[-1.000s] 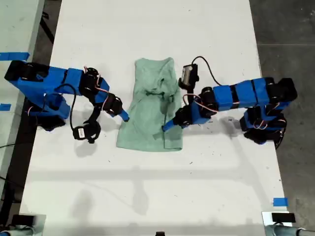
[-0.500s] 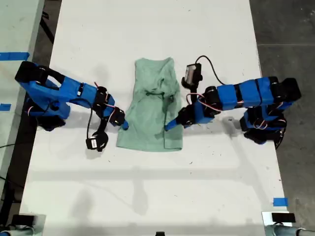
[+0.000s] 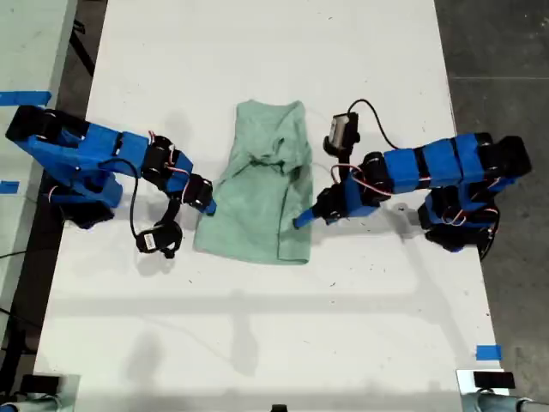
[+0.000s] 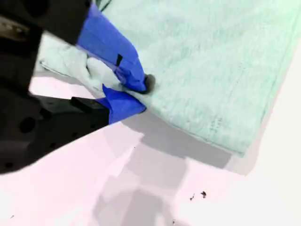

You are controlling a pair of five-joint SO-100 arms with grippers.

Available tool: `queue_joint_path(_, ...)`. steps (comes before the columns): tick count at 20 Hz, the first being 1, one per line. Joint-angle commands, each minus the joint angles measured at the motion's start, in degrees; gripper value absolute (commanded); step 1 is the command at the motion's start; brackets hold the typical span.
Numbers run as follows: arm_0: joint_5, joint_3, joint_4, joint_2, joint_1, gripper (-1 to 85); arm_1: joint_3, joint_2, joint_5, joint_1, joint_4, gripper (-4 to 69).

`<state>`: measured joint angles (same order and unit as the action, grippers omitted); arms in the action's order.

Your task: Fold tshirt

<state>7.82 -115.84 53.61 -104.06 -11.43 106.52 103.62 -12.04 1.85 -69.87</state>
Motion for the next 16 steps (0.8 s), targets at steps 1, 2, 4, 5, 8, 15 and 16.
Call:
queue_joint_path(1,3.16,3.25,0.44,-7.82,2.46,0.1,1.49,5.98,0.97,0.70,2.37,28.9)
queue_joint_path(2,4.31,5.54,0.44,-6.33,2.64,0.1,2.46,7.12,1.14,0.70,2.64,28.7)
queue_joint_path(4,5.71,10.55,-1.93,0.70,2.90,0.1,4.31,9.14,1.32,0.62,3.08,28.3)
queue_joint_path(5,6.15,14.50,-2.90,6.06,3.08,0.1,5.19,10.02,1.49,0.53,3.34,28.1)
queue_joint_path(8,10.11,31.82,-6.68,25.31,3.52,0.1,7.12,11.78,1.93,0.53,4.31,27.6)
queue_joint_path(15,10.90,74.88,4.83,63.46,3.34,22.1,10.99,14.41,3.87,1.76,5.80,27.1)
queue_joint_path(16,9.84,74.79,7.03,64.07,3.60,22.7,11.95,15.47,4.22,1.85,6.24,27.1)
